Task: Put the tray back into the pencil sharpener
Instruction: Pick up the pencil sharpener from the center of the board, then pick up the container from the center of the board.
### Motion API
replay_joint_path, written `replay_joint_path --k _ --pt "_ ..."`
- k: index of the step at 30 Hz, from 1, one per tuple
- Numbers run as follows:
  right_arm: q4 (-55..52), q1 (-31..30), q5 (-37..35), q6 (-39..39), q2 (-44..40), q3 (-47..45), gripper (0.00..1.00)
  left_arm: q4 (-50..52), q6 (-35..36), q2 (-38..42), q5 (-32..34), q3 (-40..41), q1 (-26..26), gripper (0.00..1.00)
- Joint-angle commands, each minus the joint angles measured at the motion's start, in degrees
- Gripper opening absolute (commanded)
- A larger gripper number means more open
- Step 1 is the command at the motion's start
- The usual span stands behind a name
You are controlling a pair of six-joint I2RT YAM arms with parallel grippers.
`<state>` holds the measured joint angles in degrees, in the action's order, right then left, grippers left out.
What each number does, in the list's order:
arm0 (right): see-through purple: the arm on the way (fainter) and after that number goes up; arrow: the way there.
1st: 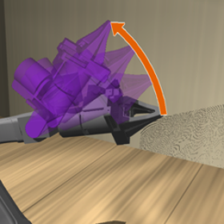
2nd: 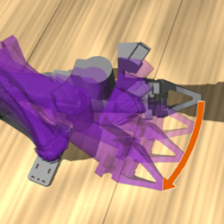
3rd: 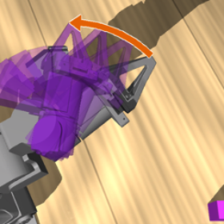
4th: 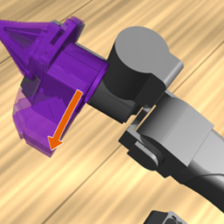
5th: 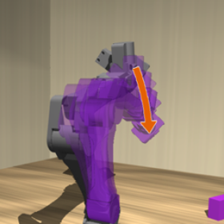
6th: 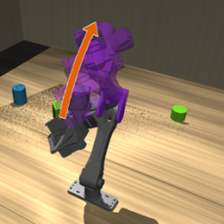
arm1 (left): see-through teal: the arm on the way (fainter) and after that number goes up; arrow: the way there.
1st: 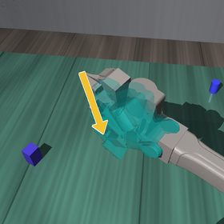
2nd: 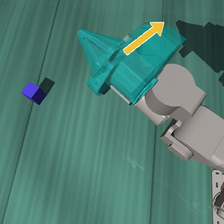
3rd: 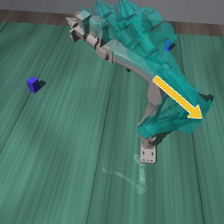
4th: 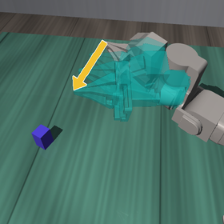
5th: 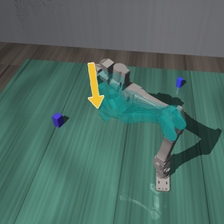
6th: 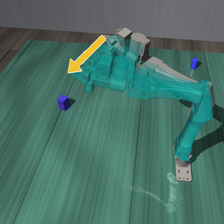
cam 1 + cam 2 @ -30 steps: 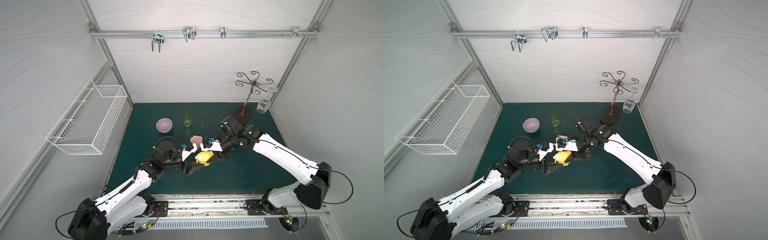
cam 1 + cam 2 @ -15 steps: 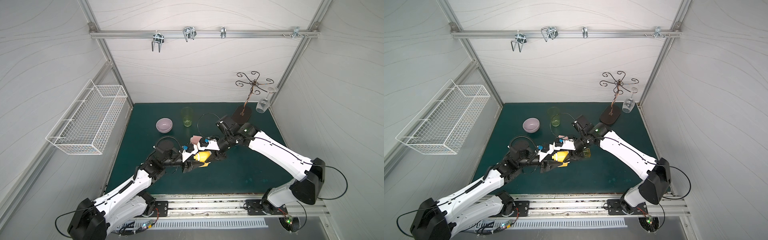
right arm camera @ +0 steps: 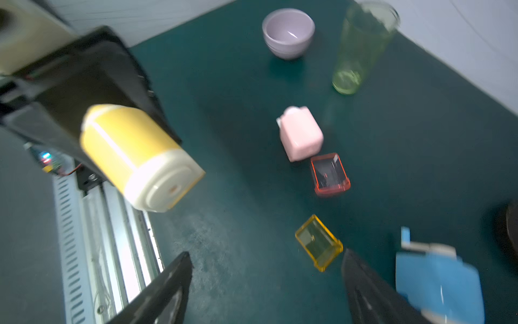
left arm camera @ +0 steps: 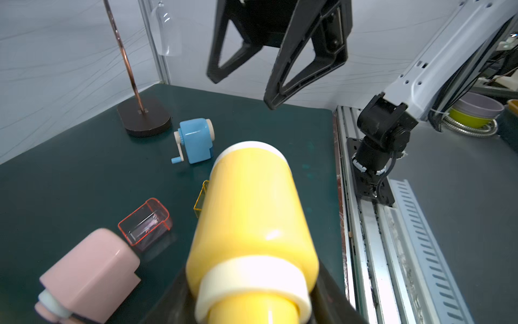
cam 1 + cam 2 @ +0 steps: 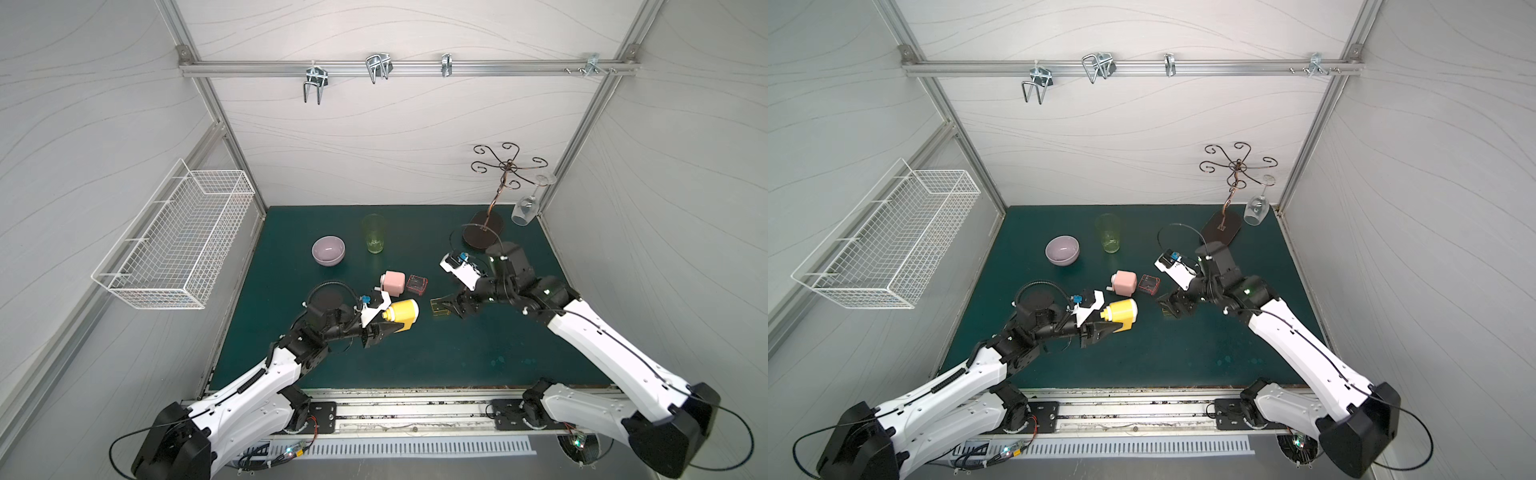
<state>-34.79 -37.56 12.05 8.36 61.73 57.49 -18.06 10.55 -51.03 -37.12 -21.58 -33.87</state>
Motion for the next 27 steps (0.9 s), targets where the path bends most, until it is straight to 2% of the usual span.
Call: replay_joint_path --k 1,4,7,10,17,27 --pt "-0.38 -1.95 -17.54 -21.46 2.64 -3.71 0.82 -11.55 -4.10 1.66 5.19 2.04 0.61 0.00" --pt "-1.76 -1.76 -22.08 -28.63 7.63 -3.68 0.82 -13.69 -6.49 2.12 6.11 3.28 1.09 0.00" --pt "-8.40 4.71 -19.80 -34.73 15.38 1.28 0.71 -12.20 -6.02 2.75 5.69 2.61 1.15 0.00" --pt "-11.33 6.71 -18.34 -33.60 22.92 5.52 0.67 -11.28 -5.80 3.12 5.28 2.34 1.15 0.00" --pt "-7.67 7.07 -13.18 -31.04 33.45 10.60 0.57 -11.89 -6.13 4.28 5.65 2.61 1.09 0.00" --pt "-6.48 7.00 -9.04 -32.28 37.64 10.08 0.44 -11.31 -6.37 5.37 5.78 2.25 1.11 0.00"
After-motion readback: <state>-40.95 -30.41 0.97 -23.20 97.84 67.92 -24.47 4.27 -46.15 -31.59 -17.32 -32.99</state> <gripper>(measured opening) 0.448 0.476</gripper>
